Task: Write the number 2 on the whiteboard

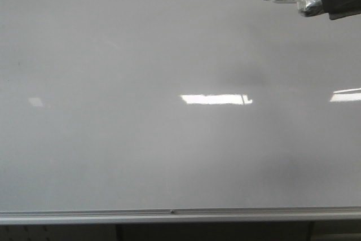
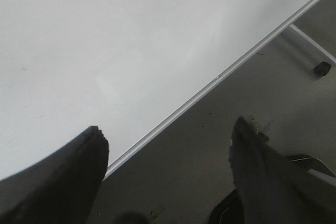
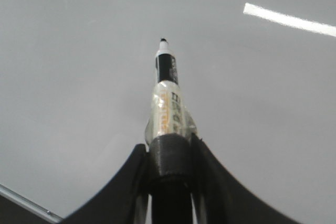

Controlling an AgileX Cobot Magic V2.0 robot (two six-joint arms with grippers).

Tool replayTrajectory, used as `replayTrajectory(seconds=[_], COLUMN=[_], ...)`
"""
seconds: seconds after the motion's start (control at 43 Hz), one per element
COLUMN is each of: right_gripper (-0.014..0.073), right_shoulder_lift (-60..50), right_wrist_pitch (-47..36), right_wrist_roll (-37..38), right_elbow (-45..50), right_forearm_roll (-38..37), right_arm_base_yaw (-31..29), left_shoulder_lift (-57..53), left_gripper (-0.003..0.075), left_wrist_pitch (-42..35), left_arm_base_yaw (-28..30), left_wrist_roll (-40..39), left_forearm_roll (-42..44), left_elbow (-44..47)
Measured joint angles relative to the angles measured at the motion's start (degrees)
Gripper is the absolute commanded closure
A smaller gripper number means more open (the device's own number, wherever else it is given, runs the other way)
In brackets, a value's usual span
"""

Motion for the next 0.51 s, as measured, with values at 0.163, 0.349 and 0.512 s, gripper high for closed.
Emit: replayTrajectory(seconds=[0.163, 0.349, 0.512], right_gripper=[0.0619, 0.0618, 0.0618], right_shoulder_lift=[4.5, 9.0, 12.6], right_wrist_pitch=[-2.6, -3.3, -6.0], right_wrist_roll=[0.0, 0.0, -0.9], right_elbow=[-2.0, -4.3, -5.4], right_forearm_roll=[-0.1, -0.1, -0.2], right_arm_base_yaw=[0.0, 0.0, 0.0], left_shoulder_lift=[0.0, 0.0, 0.0], left_gripper=[0.0240, 0.0240, 0.0240], left_wrist_pitch=[0.0, -0.1, -0.3], left_arm_base_yaw=[0.0, 0.0, 0.0], left_wrist_roll=[0.0, 0.0, 0.0], left_forearm_roll=[-0.1, -0.1, -0.1], left_elbow=[0.0, 0.0, 0.0])
